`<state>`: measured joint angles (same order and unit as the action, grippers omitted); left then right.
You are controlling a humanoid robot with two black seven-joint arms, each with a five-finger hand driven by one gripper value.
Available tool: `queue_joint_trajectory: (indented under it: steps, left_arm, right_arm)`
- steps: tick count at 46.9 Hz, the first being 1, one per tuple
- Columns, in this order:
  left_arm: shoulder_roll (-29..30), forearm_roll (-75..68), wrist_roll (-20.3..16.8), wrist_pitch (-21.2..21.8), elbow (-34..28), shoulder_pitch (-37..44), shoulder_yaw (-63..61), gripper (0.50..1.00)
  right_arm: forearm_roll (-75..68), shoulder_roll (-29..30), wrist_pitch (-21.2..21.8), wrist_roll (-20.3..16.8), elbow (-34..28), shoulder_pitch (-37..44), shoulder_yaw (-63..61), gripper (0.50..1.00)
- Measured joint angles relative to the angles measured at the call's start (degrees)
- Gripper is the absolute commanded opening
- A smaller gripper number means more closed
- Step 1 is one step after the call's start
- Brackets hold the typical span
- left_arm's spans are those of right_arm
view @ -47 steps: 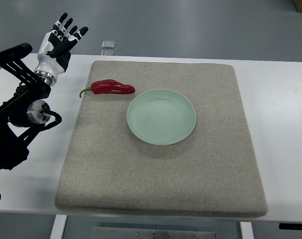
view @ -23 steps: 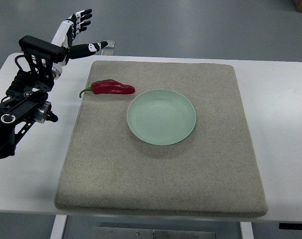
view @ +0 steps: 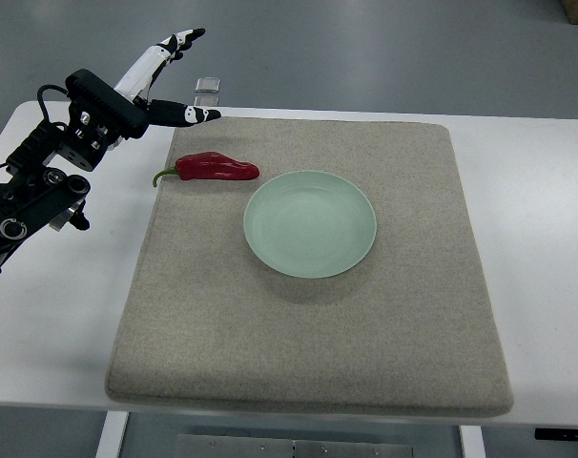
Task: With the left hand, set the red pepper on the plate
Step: 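Reach the open left hand forward and down toward the red pepper, then close the left hand's fingers around the red pepper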
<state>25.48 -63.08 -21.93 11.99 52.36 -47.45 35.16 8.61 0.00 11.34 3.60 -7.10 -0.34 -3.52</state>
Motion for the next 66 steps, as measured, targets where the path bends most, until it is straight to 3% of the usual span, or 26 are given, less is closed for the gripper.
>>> queue_joint_trajectory:
  steps: [16,33,47,66]
  left_arm:
    - [-0.2,-16.7,1.7,0.6,-1.8,0.3,-0.1,0.975]
    - [-0.2,-19.2,2.6,-0.5,-2.6,0.0,-4.7,0.984]
    - [0.0,-19.6,8.4,-0.6,-3.5,-1.1,-8.0,0.956]
    - [-0.1,-19.6,9.4,-0.6,-5.0,-1.9,-9.8,0.9]
  right_arm:
    - [0.0,0.0,0.0,0.0,0.0,0.0,0.0,0.932]
    - [0.0,0.0,0.0,0.0,0.0,0.0,0.0,0.932]
    - [0.0,0.0,0.0,0.0,0.0,0.0,0.0,0.932]
    - [0.0,0.0,0.0,0.0,0.0,0.0,0.0,0.932]
